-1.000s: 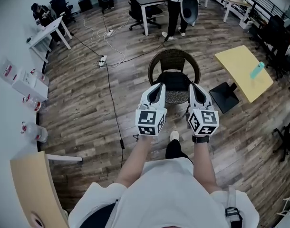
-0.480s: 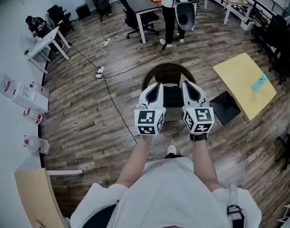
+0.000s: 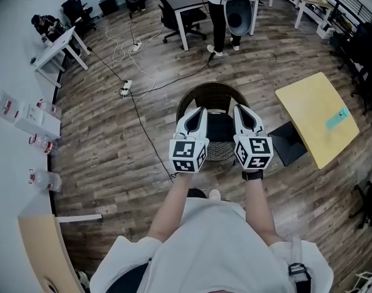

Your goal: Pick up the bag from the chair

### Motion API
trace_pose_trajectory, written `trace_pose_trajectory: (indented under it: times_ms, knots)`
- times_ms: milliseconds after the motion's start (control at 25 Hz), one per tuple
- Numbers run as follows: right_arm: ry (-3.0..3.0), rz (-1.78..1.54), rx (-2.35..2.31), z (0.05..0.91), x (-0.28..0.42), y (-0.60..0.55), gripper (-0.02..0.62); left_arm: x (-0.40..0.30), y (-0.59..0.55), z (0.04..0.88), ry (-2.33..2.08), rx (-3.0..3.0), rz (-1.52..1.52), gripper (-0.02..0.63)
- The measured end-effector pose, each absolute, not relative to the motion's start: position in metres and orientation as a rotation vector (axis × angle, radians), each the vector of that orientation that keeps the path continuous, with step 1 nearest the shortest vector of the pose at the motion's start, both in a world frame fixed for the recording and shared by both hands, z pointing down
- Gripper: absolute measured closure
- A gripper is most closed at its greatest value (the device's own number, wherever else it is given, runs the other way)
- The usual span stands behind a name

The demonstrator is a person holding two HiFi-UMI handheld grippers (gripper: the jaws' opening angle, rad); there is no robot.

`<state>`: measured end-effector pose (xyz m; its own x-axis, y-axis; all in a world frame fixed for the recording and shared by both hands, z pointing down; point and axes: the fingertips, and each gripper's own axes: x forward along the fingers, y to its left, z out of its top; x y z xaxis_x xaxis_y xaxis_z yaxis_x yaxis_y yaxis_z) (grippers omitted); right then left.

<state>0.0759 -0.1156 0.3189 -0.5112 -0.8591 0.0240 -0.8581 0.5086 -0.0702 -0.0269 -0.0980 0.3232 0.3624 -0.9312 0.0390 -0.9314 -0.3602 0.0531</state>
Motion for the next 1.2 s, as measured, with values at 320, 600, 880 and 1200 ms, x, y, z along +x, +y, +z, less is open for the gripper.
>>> trace_pose_trajectory:
  times_ms: [320,600,880,1200]
  knots:
    - [2.768,-0.327,-1.537,0.377,0.084,-0.147,0.584,-0.020,-0.132,0.373,-1.671,2.469,0.116,0.595]
    - [2.781,-0.412,-1.588,0.410,0.091,-0.191,0.583,-0.017,-0.179,0.415,-1.574,2.440,0.184,0.595]
    - [2.798,-0.547,-1.667,0.454,0.090,-0.238,0.583,-0.034,-0.221,0.465,-1.517,2.367,0.310,0.594]
    - [2.938,-0.766,-1.750,0.548,0.072,-0.261,0.583,-0.061,-0.255,0.553,-1.407,2.232,0.439,0.546]
